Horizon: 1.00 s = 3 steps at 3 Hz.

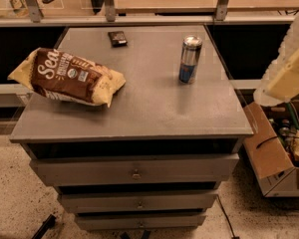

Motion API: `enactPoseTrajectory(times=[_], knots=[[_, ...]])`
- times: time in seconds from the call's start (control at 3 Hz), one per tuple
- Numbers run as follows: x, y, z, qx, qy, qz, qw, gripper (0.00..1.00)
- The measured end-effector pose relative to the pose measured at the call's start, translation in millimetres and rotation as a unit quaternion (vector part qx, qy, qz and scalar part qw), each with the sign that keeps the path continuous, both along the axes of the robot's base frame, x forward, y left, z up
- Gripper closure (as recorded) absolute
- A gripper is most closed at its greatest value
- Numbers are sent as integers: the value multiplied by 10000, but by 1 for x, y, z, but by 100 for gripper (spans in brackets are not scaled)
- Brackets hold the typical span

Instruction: Move redbull can near brown chip bag

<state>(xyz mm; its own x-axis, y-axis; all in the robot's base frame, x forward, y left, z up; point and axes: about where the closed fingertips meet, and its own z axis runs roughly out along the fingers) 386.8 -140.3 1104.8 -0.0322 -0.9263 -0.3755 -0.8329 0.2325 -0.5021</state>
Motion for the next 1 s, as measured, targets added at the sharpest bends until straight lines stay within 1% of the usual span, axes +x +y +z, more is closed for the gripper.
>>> enactPoseTrajectory(times=[1.0], knots=[[0, 0, 0, 2, -3, -3, 10000, 0]])
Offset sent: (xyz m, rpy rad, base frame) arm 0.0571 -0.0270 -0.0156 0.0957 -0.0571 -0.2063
